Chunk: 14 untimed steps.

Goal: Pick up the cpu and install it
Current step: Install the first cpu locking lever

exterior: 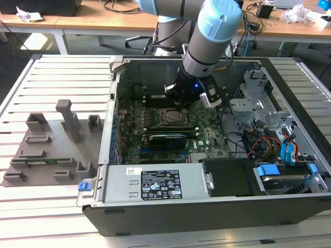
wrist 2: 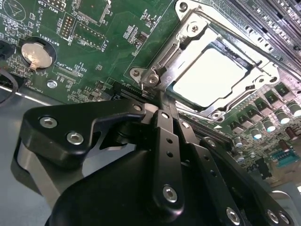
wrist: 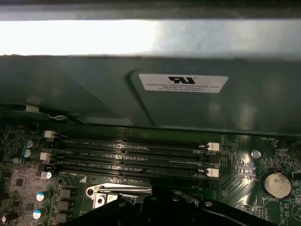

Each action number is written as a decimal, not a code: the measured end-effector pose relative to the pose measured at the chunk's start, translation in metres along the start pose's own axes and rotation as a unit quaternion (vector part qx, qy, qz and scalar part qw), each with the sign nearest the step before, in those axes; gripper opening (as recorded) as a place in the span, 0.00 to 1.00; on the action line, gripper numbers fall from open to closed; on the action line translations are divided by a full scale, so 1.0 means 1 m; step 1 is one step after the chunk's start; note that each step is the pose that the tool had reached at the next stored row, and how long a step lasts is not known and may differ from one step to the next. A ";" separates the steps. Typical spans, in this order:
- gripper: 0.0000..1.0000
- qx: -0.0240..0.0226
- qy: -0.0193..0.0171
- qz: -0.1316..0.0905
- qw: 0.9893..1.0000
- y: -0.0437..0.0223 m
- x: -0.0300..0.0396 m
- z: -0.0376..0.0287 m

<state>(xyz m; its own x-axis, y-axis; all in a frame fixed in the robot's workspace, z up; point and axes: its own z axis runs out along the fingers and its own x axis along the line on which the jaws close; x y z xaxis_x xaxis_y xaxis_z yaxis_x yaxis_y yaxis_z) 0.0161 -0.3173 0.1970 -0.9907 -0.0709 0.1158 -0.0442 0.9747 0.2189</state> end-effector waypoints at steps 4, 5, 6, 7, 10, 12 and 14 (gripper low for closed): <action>0.11 0.000 0.000 0.000 1.000 0.0004 -0.0001 -0.0005; 0.11 0.000 -0.001 0.000 1.000 0.0008 0.0002 -0.0031; 0.11 0.000 -0.001 0.000 1.000 0.0014 0.0005 -0.0052; 0.11 0.000 -0.002 0.000 1.000 0.0019 0.0008 -0.0074; 0.11 0.000 -0.004 -0.001 1.000 0.0027 0.0067 -0.0087; 0.11 0.000 -0.006 -0.001 1.000 0.0031 0.0176 -0.0074; 0.11 -0.001 -0.008 -0.002 1.000 0.0036 0.0286 -0.0059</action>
<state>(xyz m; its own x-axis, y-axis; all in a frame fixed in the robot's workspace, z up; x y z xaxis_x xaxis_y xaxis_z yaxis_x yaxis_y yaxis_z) -0.0117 -0.3171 0.2069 -0.9924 -0.0713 0.1004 -0.0477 0.9743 0.2203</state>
